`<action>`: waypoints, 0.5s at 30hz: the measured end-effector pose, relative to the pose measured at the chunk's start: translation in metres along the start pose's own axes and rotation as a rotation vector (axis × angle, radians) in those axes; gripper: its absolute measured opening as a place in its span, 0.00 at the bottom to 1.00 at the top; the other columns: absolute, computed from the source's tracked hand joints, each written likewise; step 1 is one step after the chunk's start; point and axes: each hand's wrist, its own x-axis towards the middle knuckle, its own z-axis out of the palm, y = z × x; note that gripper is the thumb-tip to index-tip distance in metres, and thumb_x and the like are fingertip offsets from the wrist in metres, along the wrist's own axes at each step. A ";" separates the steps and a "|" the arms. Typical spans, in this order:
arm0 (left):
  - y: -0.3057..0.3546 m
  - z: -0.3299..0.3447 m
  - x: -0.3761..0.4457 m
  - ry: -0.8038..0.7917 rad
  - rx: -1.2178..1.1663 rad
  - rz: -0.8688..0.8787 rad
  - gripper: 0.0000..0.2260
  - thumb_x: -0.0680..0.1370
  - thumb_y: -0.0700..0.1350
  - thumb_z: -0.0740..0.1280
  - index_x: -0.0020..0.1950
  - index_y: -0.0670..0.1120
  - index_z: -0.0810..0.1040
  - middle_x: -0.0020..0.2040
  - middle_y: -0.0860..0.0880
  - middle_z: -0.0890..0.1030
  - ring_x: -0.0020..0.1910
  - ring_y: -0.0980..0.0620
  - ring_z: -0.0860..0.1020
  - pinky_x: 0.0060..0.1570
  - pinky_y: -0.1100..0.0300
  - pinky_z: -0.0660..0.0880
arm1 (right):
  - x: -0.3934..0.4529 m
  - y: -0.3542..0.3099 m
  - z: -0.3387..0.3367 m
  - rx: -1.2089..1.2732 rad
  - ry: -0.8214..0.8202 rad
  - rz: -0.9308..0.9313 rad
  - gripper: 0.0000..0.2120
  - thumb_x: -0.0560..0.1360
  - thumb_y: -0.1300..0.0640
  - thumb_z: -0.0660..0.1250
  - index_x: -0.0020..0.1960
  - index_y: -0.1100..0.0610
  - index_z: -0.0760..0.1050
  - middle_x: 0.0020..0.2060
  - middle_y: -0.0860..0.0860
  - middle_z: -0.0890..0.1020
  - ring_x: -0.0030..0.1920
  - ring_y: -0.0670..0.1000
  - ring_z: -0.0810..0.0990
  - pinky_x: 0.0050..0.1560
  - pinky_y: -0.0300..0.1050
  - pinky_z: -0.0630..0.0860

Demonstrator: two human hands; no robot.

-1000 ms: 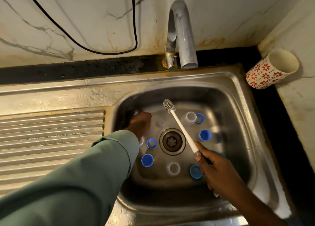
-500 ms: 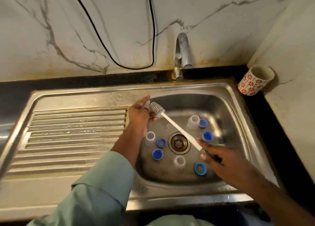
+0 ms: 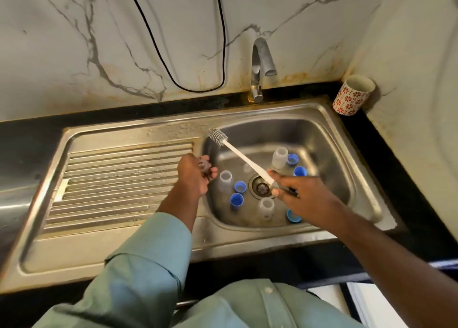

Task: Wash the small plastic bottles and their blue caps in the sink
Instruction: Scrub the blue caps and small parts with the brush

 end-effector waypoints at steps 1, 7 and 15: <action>0.003 -0.002 -0.001 -0.018 -0.044 -0.020 0.11 0.79 0.39 0.53 0.44 0.40 0.74 0.30 0.45 0.71 0.30 0.47 0.71 0.34 0.59 0.77 | -0.002 -0.004 0.002 0.019 0.014 -0.003 0.18 0.80 0.55 0.65 0.69 0.47 0.73 0.28 0.28 0.72 0.31 0.25 0.72 0.35 0.23 0.68; 0.021 0.000 0.002 -0.082 -0.293 -0.042 0.06 0.82 0.40 0.63 0.56 0.44 0.78 0.49 0.43 0.79 0.44 0.48 0.78 0.52 0.54 0.75 | -0.025 0.002 0.001 -0.110 0.058 -0.091 0.21 0.78 0.50 0.67 0.69 0.39 0.71 0.28 0.44 0.71 0.29 0.44 0.70 0.35 0.39 0.72; 0.013 0.027 -0.001 -0.142 -0.340 0.027 0.09 0.81 0.36 0.63 0.61 0.40 0.74 0.67 0.40 0.76 0.61 0.47 0.79 0.66 0.54 0.74 | -0.021 0.020 -0.040 -0.734 -0.001 -0.166 0.27 0.80 0.41 0.57 0.77 0.37 0.54 0.61 0.43 0.78 0.52 0.48 0.81 0.51 0.46 0.79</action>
